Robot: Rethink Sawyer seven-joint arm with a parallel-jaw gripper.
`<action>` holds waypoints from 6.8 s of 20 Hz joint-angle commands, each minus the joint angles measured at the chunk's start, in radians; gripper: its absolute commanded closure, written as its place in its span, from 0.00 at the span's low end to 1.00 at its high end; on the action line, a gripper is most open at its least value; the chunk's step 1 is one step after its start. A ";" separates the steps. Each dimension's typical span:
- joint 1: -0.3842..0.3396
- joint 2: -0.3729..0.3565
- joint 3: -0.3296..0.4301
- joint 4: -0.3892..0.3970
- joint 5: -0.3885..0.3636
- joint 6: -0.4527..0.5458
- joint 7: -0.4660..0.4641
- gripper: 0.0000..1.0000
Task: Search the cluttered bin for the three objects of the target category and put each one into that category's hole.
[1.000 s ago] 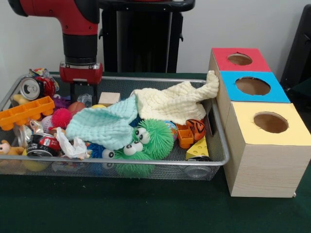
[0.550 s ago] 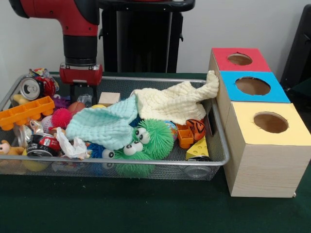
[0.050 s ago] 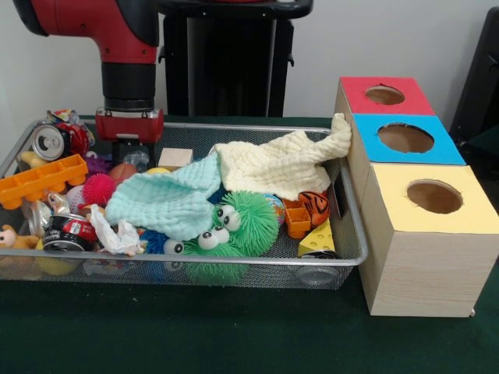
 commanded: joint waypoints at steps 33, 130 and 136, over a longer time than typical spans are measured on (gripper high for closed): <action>-0.023 0.114 -0.028 -0.057 -0.040 0.053 0.066 0.00; -0.128 -0.218 0.091 0.240 0.003 0.322 -0.018 1.00; -0.139 -0.254 0.110 0.263 0.012 0.350 -0.021 1.00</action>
